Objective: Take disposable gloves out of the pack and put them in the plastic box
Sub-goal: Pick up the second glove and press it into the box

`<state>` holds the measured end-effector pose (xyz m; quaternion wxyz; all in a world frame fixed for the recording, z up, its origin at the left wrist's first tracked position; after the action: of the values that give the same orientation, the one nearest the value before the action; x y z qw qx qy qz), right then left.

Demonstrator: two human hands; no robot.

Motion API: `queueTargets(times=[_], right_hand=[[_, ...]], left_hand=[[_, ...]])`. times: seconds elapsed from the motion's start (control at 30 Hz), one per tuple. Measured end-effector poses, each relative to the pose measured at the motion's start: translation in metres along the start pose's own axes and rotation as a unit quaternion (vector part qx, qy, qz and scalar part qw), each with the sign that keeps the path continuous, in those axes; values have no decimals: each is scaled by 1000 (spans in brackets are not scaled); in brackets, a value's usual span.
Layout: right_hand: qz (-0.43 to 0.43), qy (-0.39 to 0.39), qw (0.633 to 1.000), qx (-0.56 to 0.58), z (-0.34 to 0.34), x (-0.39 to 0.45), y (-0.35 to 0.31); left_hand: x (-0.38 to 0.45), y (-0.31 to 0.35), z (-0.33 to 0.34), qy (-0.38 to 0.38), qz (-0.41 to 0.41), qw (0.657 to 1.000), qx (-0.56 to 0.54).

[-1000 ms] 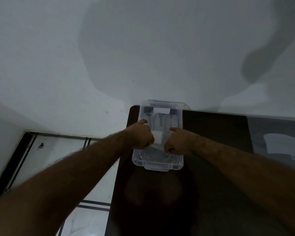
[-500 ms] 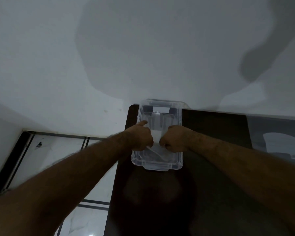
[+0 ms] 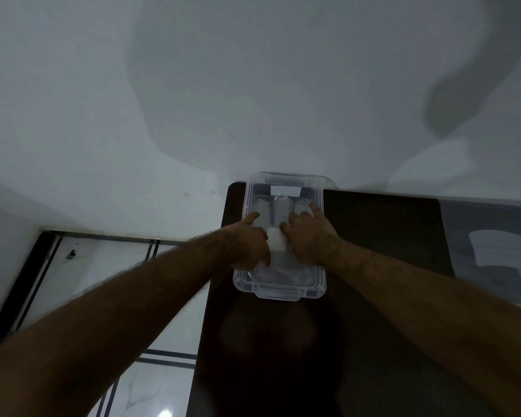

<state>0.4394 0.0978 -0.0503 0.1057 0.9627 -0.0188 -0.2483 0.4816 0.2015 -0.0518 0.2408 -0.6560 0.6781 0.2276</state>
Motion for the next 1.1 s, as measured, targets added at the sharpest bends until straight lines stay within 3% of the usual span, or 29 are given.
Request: queueTargets(times=[0.13, 0.6, 0.73, 0.83, 1.0, 1.1], right_hand=[[-43, 31, 999, 0, 2, -10, -16], [-107, -16, 994, -8, 20, -31, -41], [-99, -54, 994, -1, 22, -27, -37], [-105, -40, 994, -2, 18, -26, -36], [-115, -67, 991, -27, 21, -24, -34], [-112, -32, 993, -17, 8, -27, -33]], left_hand=[[-3, 3, 3, -9, 7, 1000, 9], [-17, -1, -2, 47, -3, 998, 46], [-22, -2, 3, 39, 7, 998, 45], [-27, 2, -2, 68, 22, 996, 52], [-30, 9, 5, 17, 18, 997, 71], [-33, 16, -2, 51, 28, 995, 80]])
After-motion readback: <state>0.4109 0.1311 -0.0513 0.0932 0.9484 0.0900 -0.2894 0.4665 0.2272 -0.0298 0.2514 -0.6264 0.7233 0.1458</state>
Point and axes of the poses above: each hand's wrist, its own x-axis towards the middle knuckle, its own z-axis out of the palm, y = z × x, the point moved 8 cm from there along x, towards the middle knuckle, and after that the axes turned 3 degrees about y, right-handed, at the moved point
